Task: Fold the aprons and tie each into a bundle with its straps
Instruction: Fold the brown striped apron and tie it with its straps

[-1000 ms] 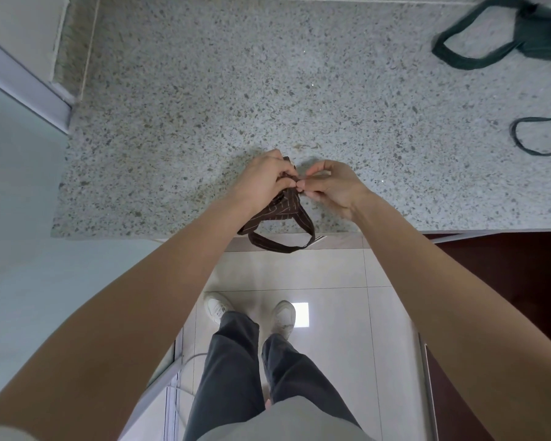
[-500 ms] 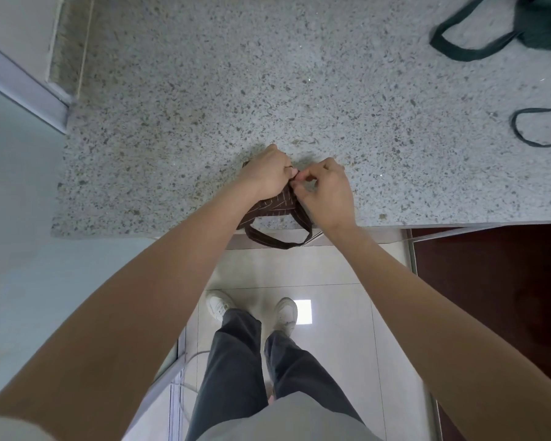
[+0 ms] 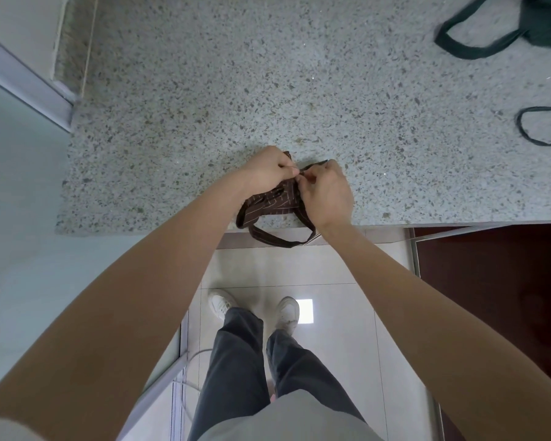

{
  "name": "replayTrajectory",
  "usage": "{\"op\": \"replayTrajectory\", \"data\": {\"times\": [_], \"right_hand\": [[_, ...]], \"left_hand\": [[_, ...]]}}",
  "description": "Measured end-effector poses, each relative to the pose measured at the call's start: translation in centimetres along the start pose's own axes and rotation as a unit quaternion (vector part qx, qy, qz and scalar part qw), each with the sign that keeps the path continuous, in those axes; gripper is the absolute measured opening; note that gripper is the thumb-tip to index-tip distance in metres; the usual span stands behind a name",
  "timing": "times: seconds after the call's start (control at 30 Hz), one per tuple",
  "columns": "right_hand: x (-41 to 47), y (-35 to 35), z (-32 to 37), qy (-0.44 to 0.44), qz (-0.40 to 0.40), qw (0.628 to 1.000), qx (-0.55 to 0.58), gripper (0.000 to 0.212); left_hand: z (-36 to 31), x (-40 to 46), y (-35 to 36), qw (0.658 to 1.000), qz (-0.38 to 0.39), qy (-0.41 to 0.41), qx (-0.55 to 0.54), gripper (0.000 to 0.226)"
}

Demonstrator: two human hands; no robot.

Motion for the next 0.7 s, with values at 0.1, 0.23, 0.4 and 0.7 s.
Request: {"op": "replayTrajectory", "data": {"times": [0.1,0.23,0.4,0.7], "right_hand": [[0.7,-0.2,0.1,-0.029,0.033,0.999,0.001,0.026],[1.0,0.0,-0.1,-0.051,0.074,0.996,-0.02,0.025],[1.0,0.2,-0.3,-0.064,0.097,0.992,-0.04,0.026],[0.3,0.2,-0.5,-0.088,0.107,0.99,-0.033,0.023]], "left_hand": [[0.5,-0.3,-0.2,1.0,-0.02,0.009,-0.02,0.024],[1.3,-0.6,-0.6,0.993,-0.102,0.019,-0.053,0.015],[1.1,-1.0,-0.2,0.987,-0.156,0.027,-0.03,0.012],[1.3,-0.3,0.2,0.983,-0.173,-0.033,-0.054,0.023]]}}
Point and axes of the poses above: each hand's wrist, its own x-axis towards the middle knuckle, its own y-axis out of the palm, z = x × y, the point moved 5 cm from there along x, towards the middle knuckle
